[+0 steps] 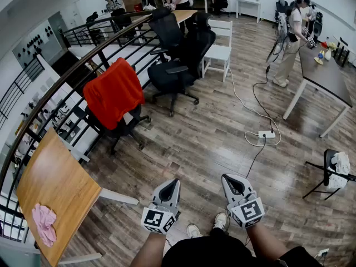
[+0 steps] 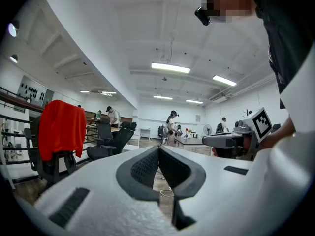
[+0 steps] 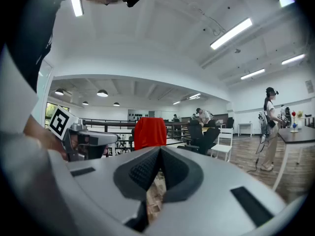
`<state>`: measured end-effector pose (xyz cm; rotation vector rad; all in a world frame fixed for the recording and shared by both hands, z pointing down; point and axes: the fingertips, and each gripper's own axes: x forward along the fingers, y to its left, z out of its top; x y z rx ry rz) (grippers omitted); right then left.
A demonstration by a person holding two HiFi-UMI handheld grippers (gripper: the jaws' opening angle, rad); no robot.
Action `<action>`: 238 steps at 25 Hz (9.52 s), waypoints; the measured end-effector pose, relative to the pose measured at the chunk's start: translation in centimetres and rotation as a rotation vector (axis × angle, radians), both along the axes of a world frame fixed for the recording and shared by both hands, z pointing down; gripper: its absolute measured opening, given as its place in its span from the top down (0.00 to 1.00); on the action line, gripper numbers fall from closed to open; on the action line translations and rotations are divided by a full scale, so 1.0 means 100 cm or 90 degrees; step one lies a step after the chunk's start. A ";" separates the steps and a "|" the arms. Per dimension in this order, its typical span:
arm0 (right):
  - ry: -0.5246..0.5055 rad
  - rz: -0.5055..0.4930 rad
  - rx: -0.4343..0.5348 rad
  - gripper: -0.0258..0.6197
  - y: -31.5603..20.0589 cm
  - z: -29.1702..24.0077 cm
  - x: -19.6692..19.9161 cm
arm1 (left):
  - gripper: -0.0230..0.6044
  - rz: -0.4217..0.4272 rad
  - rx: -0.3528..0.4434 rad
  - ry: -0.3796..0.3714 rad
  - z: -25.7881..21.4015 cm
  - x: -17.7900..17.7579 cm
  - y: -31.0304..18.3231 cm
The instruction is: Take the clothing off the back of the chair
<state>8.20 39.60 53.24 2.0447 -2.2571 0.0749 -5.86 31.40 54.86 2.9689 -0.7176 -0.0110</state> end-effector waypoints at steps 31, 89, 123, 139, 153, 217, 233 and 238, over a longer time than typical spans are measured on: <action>-0.004 -0.094 0.085 0.96 -0.027 -0.041 0.080 | 0.94 -0.117 0.043 0.000 -0.029 0.043 -0.020; -0.033 -0.208 0.076 0.96 -0.463 -0.064 0.025 | 0.94 -0.249 0.067 -0.017 -0.051 -0.048 -0.411; -0.031 -0.458 0.061 0.96 -0.632 -0.047 0.019 | 0.94 -0.446 0.067 -0.059 -0.051 -0.041 -0.513; 0.001 -0.495 0.060 0.96 -0.738 -0.057 -0.064 | 0.94 -0.511 0.068 -0.041 -0.054 -0.134 -0.597; -0.014 -0.396 0.073 0.72 -0.824 -0.063 -0.070 | 0.70 -0.573 0.042 -0.050 -0.045 -0.207 -0.651; 0.070 -0.565 -0.003 0.87 -0.956 -0.018 -0.108 | 0.92 -0.660 -0.033 -0.117 -0.007 -0.256 -0.749; 0.028 -0.468 0.088 0.87 -0.943 -0.088 -0.074 | 0.92 -0.668 0.101 -0.107 -0.086 -0.247 -0.717; 0.046 -0.451 0.125 0.87 -0.922 -0.113 -0.071 | 0.92 -0.651 0.150 -0.084 -0.118 -0.242 -0.698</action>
